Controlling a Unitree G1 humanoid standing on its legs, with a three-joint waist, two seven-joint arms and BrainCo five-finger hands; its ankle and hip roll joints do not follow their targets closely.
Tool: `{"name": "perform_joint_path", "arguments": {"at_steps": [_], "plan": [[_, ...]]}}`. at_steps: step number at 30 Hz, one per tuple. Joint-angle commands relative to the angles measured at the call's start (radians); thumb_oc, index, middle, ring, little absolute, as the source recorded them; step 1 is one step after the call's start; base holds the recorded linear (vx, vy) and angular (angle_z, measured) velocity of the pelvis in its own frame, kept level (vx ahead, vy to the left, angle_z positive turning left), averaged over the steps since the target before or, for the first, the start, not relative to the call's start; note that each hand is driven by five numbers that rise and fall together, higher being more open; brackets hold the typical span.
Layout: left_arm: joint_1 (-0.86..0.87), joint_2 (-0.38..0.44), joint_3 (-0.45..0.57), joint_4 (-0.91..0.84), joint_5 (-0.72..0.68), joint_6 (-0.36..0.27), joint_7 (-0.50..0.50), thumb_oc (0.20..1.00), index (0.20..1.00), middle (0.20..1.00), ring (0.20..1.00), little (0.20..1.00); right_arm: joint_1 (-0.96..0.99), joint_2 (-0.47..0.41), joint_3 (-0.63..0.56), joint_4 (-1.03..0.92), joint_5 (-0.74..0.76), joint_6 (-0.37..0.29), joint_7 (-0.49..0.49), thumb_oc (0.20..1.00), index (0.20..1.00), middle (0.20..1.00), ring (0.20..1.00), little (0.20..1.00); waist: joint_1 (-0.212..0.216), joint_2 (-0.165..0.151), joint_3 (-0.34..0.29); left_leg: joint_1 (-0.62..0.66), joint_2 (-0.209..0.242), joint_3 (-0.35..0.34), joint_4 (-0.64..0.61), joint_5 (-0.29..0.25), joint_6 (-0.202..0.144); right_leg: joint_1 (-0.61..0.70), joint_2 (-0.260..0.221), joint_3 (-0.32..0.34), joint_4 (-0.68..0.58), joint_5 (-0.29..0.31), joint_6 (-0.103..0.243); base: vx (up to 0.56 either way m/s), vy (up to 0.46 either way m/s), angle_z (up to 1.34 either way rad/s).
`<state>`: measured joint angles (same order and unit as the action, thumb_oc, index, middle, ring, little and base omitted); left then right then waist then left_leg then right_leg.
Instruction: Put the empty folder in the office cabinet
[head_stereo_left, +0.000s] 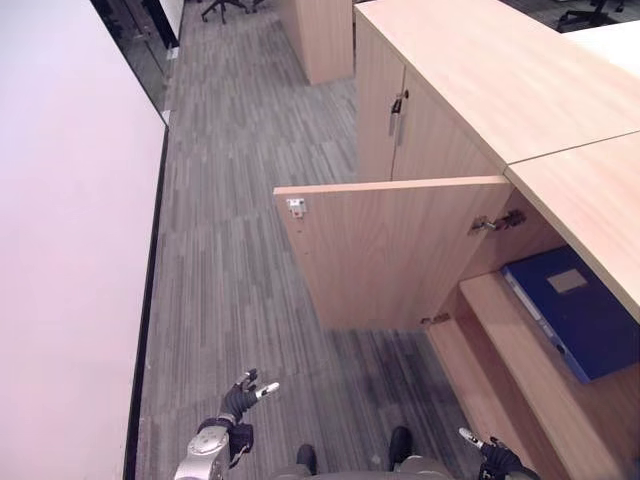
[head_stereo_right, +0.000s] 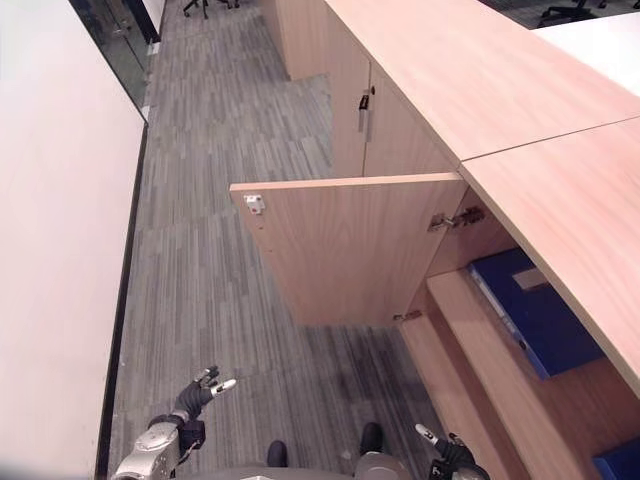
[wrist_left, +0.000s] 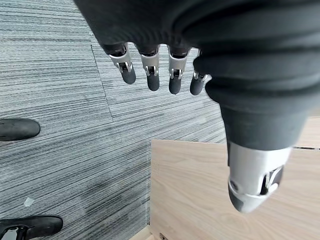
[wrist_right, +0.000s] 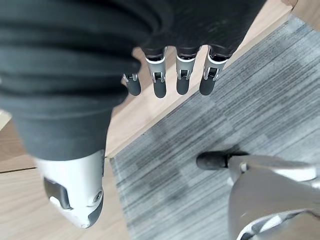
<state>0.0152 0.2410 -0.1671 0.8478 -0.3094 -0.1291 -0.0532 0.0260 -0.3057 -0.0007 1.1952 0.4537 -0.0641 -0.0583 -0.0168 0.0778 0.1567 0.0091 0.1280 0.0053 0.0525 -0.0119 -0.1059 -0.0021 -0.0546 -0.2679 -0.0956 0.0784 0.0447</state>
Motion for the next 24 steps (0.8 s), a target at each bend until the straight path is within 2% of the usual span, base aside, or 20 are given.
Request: {"name": "perform_joint_path", "arguments": {"at_steps": [1,4,6,7,8,11,18,21,22,23,24], "plan": [[-0.036,0.031,-0.023,-0.001,-0.047,-0.029,0.011,1.000,1.000,1.000,1.000,1.000,-0.035,-0.011,0.013,0.054,0.036,-0.024,-0.010,1.000,1.000,1.000,1.000,1.000,0.012,-0.064,0.037,-0.078,0.030,-0.037,0.133,-0.001,-0.043,0.062,-0.078,0.055,0.096,-0.152,0.068,0.08,0.025,-0.06],[-0.039,0.027,-0.029,-0.002,-0.049,-0.027,0.012,1.000,1.000,1.000,1.000,1.000,-0.038,-0.025,0.007,0.059,0.033,-0.019,-0.012,1.000,1.000,1.000,1.000,1.000,0.020,-0.069,0.037,-0.108,0.041,-0.063,0.083,0.014,-0.041,0.068,-0.088,0.064,0.091,-0.153,0.081,0.11,0.075,-0.14],[-0.041,0.030,-0.039,-0.005,-0.049,-0.027,0.014,1.000,1.000,1.000,1.000,1.000,-0.048,-0.039,0.005,0.059,0.030,-0.018,-0.018,1.000,1.000,1.000,1.000,1.000,0.040,-0.063,0.031,-0.157,0.032,-0.128,-0.003,0.061,-0.045,0.080,-0.085,0.091,0.086,-0.163,0.096,0.14,0.105,-0.22],[-0.042,0.030,-0.039,-0.004,-0.049,-0.028,0.014,1.000,1.000,1.000,1.000,1.000,-0.048,-0.039,0.004,0.059,0.030,-0.018,-0.018,1.000,1.000,1.000,1.000,1.000,0.040,-0.064,0.030,-0.157,0.031,-0.128,-0.005,0.061,-0.045,0.080,-0.087,0.090,0.087,-0.165,0.096,0.16,0.115,-0.28],[-0.036,0.030,-0.035,-0.004,-0.049,-0.029,0.012,1.000,1.000,1.000,1.000,1.000,-0.051,-0.038,0.002,0.063,0.022,-0.013,-0.012,1.000,1.000,1.000,1.000,1.000,0.041,-0.057,0.011,-0.135,0.040,-0.132,-0.070,0.062,-0.044,0.083,-0.087,0.107,0.095,-0.176,0.102,0.11,0.079,-0.31],[-0.041,0.033,-0.038,-0.004,-0.046,-0.027,0.009,1.000,1.000,1.000,1.000,1.000,-0.047,-0.037,-0.008,0.062,0.022,-0.008,-0.013,1.000,1.000,1.000,1.000,1.000,0.037,-0.058,-0.001,-0.123,0.033,-0.102,-0.082,0.071,-0.040,0.081,-0.105,0.104,0.103,-0.172,0.112,0.12,0.169,-0.40],[-0.050,0.057,-0.041,-0.032,-0.036,-0.029,0.004,1.000,1.000,1.000,1.000,1.000,-0.062,-0.011,-0.016,0.056,0.019,0.004,-0.010,1.000,1.000,1.000,1.000,1.000,0.042,-0.084,-0.025,-0.055,-0.030,-0.037,-0.103,0.022,0.016,0.061,-0.185,0.135,0.153,-0.135,0.171,0.09,0.206,0.01],[-0.054,0.074,-0.025,-0.051,-0.046,-0.029,0.006,1.000,1.000,1.000,1.000,1.000,-0.077,0.017,-0.018,0.041,0.027,0.004,-0.008,1.000,1.000,1.000,1.000,1.000,0.050,-0.088,-0.011,-0.035,-0.053,-0.004,-0.090,-0.010,0.052,0.000,-0.225,0.133,0.274,-0.078,0.205,0.05,0.258,-0.21],[-0.054,0.075,-0.025,-0.051,-0.046,-0.028,0.005,1.000,1.000,1.000,1.000,1.000,-0.078,0.017,-0.018,0.041,0.027,0.005,-0.009,1.000,1.000,1.000,1.000,1.000,0.053,-0.089,-0.012,-0.036,-0.054,0.000,-0.089,-0.010,0.053,-0.005,-0.226,0.137,0.278,-0.079,0.206,-0.01,0.192,-0.24],[-0.057,0.085,-0.017,-0.071,-0.061,-0.028,0.006,1.000,1.000,1.000,1.000,1.000,-0.088,0.032,-0.019,0.029,0.035,0.005,-0.011,1.000,1.000,1.000,1.000,1.000,0.056,-0.081,0.003,-0.032,-0.055,0.013,-0.080,-0.019,0.068,-0.043,-0.242,0.108,0.364,-0.039,0.213,-0.01,0.128,-0.36],[-0.057,0.085,-0.017,-0.071,-0.061,-0.028,0.006,1.000,1.000,1.000,1.000,1.000,-0.088,0.032,-0.019,0.029,0.035,0.005,-0.011,1.000,1.000,1.000,1.000,1.000,0.056,-0.082,0.003,-0.032,-0.055,0.014,-0.080,-0.019,0.068,-0.043,-0.242,0.109,0.365,-0.039,0.213,0.04,0.241,-0.38]]}}
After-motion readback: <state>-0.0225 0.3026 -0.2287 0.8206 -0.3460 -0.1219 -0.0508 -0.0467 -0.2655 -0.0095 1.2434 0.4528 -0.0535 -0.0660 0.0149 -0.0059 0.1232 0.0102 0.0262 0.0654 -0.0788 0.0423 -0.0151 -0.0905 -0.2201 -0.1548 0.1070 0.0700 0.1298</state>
